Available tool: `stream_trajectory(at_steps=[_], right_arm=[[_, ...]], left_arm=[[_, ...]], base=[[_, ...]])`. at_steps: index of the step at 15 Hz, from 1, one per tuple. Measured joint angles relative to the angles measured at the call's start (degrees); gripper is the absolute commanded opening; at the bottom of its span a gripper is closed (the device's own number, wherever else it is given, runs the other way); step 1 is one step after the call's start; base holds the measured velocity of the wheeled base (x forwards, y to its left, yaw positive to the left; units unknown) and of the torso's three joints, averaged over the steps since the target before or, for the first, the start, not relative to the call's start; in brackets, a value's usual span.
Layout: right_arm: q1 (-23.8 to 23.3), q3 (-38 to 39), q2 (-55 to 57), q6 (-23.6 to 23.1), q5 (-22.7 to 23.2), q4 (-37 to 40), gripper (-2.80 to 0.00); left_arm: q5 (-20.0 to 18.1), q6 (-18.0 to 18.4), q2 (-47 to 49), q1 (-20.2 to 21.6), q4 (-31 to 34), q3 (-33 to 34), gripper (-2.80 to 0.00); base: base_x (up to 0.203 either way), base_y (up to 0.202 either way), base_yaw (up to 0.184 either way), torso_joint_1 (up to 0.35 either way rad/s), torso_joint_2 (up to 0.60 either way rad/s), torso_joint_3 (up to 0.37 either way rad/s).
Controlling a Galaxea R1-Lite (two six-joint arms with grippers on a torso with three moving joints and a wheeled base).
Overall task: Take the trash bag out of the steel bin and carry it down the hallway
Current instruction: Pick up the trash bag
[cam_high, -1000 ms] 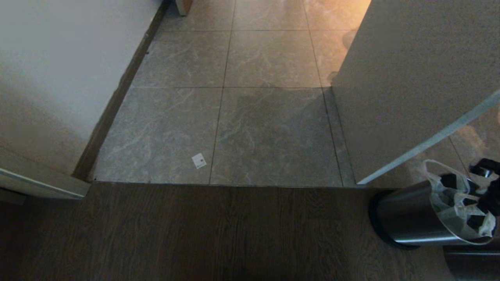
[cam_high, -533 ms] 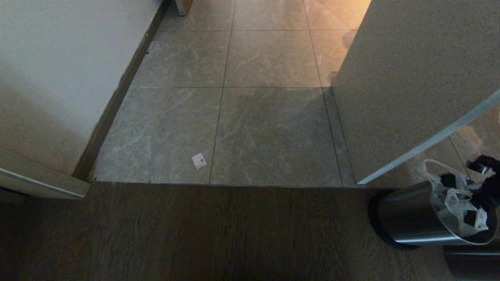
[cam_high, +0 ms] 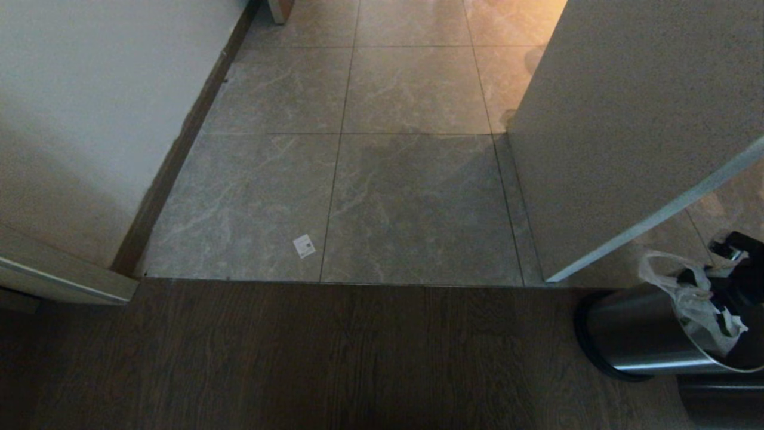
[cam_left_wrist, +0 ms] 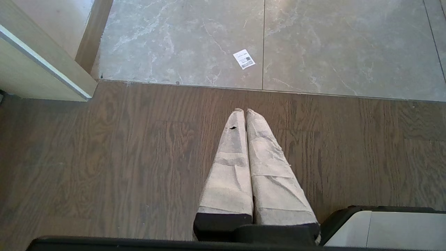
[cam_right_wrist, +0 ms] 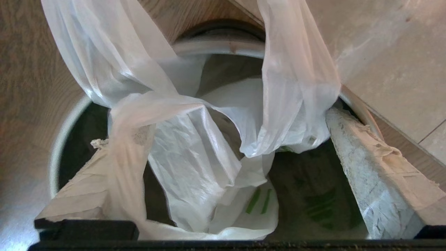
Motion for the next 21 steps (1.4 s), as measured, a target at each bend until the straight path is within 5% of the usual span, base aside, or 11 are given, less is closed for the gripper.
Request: stream_trajectory(at_steps=[9,10,21], right_arm=[[1.8,0.4,2.0,1.6,-0.1,2.3,0.0],[1.8,0.2,2.2,1.5,-0.1,2.3,-2.8],[1.7,-0.8,3.2,2.8,0.0,1.8,-2.8]], left_arm=[[0.0,0.0,0.0,0.0,0.0,0.0,-2.8],[0.0,0.0,0.0,0.0,0.0,0.0,-2.8],[0.0,0.0,0.0,0.0,0.0,0.0,-2.8]], base=[[0.0,0.0,0.0,0.0,0.0,0.0],[0.0,0.0,0.0,0.0,0.0,0.0],[0.0,0.0,0.0,0.0,0.0,0.0]])
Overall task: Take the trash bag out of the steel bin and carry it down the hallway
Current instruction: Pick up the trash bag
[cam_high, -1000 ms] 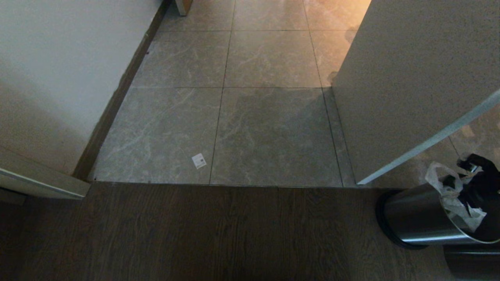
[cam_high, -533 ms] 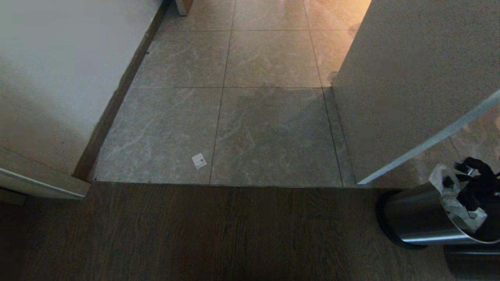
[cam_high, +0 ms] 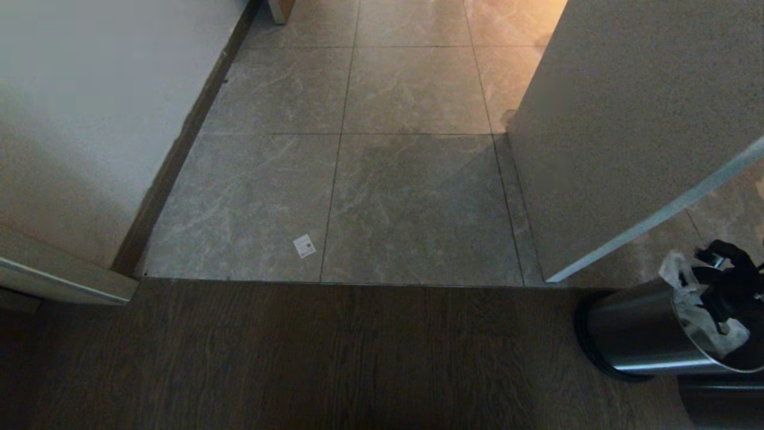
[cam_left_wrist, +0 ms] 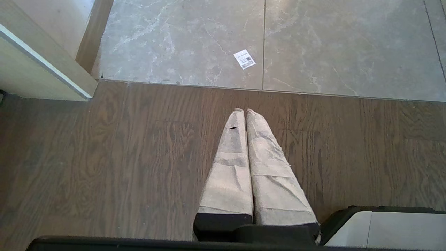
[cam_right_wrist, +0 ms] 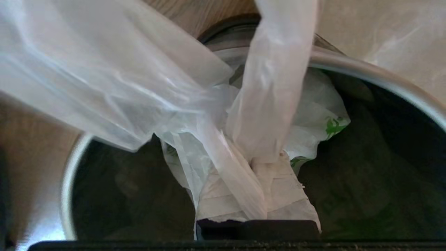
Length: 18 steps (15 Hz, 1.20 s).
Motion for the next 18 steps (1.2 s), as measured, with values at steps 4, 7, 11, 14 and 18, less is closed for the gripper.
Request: stream_trajectory(at_steps=[4,7,11,14,18], right_arm=[[0.0,0.8,-2.3,5.8,-0.2,0.3,-2.8],[-1.0,2.4,-7.7,9.1,-0.3,1.5,-2.8],[-5.3,9.0,-19.6,9.4,-0.1,4.3,-2.8],[-8.7,12.7,-29.5,9.5,0.2,9.1,-2.8],[-12.4,12.9,-41.8,9.8,0.4,17.7,-2.8]], left_arm=[[0.0,0.0,0.0,0.0,0.0,0.0,-2.8],[0.0,0.0,0.0,0.0,0.0,0.0,-2.8],[0.0,0.0,0.0,0.0,0.0,0.0,-2.8],[0.0,0.0,0.0,0.0,0.0,0.0,-2.8],[0.0,0.0,0.0,0.0,0.0,0.0,-2.8]], base=[[0.0,0.0,0.0,0.0,0.0,0.0],[0.0,0.0,0.0,0.0,0.0,0.0],[0.0,0.0,0.0,0.0,0.0,0.0],[0.0,0.0,0.0,0.0,0.0,0.0],[0.0,0.0,0.0,0.0,0.0,0.0]])
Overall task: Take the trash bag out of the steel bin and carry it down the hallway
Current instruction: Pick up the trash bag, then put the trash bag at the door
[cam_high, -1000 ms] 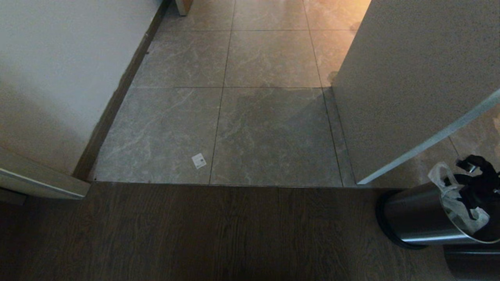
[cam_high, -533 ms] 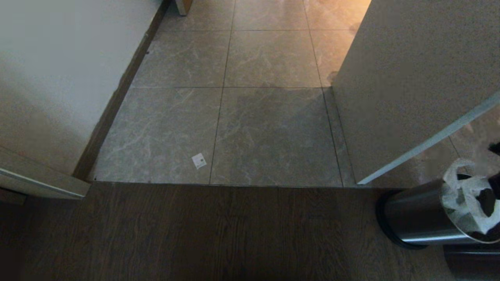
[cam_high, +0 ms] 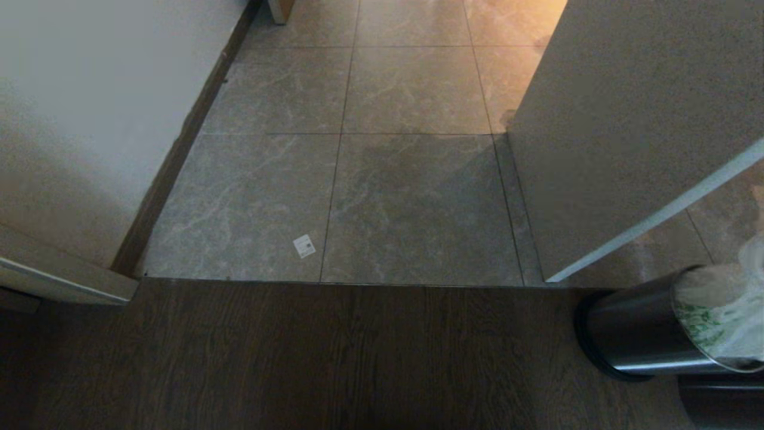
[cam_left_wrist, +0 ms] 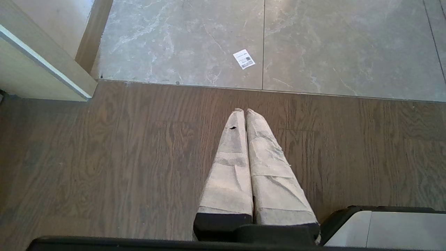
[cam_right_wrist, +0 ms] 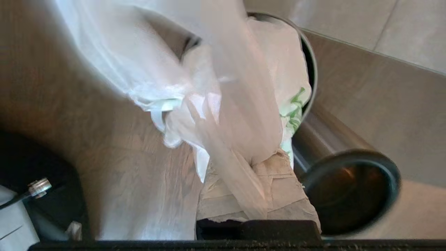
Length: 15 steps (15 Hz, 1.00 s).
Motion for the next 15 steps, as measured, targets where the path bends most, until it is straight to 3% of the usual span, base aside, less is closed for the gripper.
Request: stream_trajectory(at_steps=[3,7,10,12,15], right_arm=[[-0.9,-0.8,-9.1,2.3,1.9,1.2,-2.8],[0.3,-0.1,-20.6,11.8,3.1,1.6,-2.8],[1.8,0.4,-26.3,15.5,3.2,2.0,-2.8],[6.0,3.4,-29.4,20.1,2.5,1.9,-2.8],[15.4,14.7,-35.2,31.5,-3.6,-3.4,-2.8]], left_arm=[[0.0,0.0,0.0,0.0,0.0,0.0,-2.8],[0.0,0.0,0.0,0.0,0.0,0.0,-2.8],[0.0,0.0,0.0,0.0,0.0,0.0,-2.8],[0.0,0.0,0.0,0.0,0.0,0.0,-2.8],[0.0,0.0,0.0,0.0,0.0,0.0,-2.8]], base=[[0.0,0.0,0.0,0.0,0.0,0.0],[0.0,0.0,0.0,0.0,0.0,0.0],[0.0,0.0,0.0,0.0,0.0,0.0],[0.0,0.0,0.0,0.0,0.0,0.0],[0.0,0.0,0.0,0.0,0.0,0.0]])
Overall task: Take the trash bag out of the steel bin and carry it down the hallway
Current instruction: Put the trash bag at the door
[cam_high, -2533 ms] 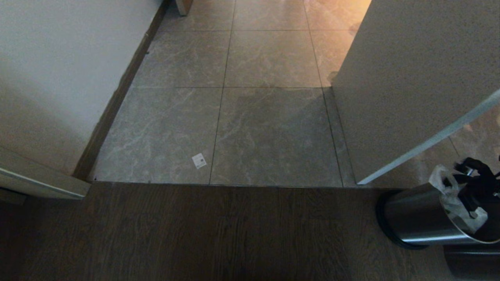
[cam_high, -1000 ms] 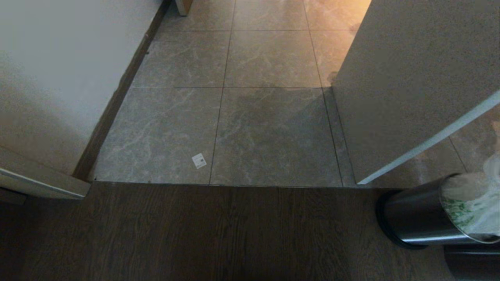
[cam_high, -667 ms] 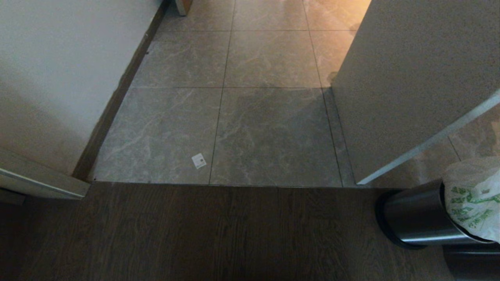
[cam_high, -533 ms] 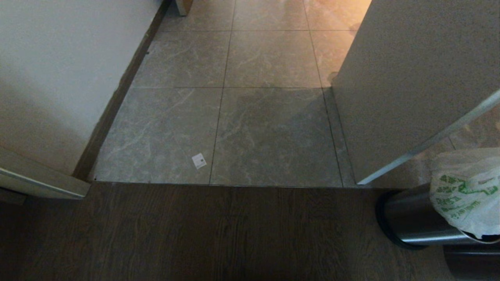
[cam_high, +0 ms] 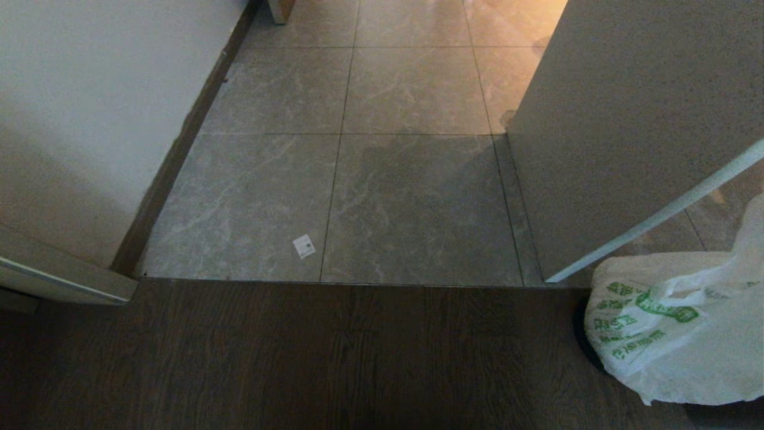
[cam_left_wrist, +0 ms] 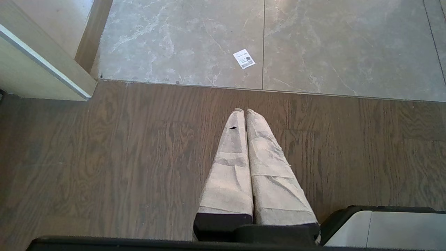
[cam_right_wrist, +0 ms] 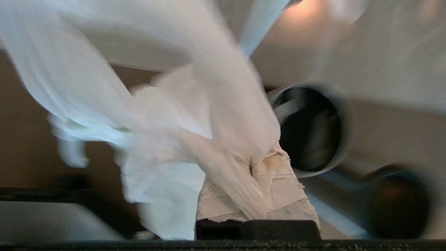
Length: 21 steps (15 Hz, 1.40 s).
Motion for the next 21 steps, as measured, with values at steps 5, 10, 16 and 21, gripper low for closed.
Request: stream_trajectory(at_steps=[5,10,16,21], right_arm=[[19.5,31.5,-14.2,7.9,-12.0,-16.4,-2.8],[28.2,49.0,-32.6,10.0,-19.4,-23.4,-2.8],[34.2,53.5,-45.8,17.6,-28.9,-24.4,-2.8],[35.6,53.7,-54.0,22.0,-31.7,-22.4,-2.8]], left_arm=[[0.0,0.0,0.0,0.0,0.0,0.0,-2.8],[0.0,0.0,0.0,0.0,0.0,0.0,-2.8],[0.0,0.0,0.0,0.0,0.0,0.0,-2.8],[0.0,0.0,0.0,0.0,0.0,0.0,-2.8]], base=[[0.0,0.0,0.0,0.0,0.0,0.0],[0.0,0.0,0.0,0.0,0.0,0.0],[0.0,0.0,0.0,0.0,0.0,0.0],[0.0,0.0,0.0,0.0,0.0,0.0]])
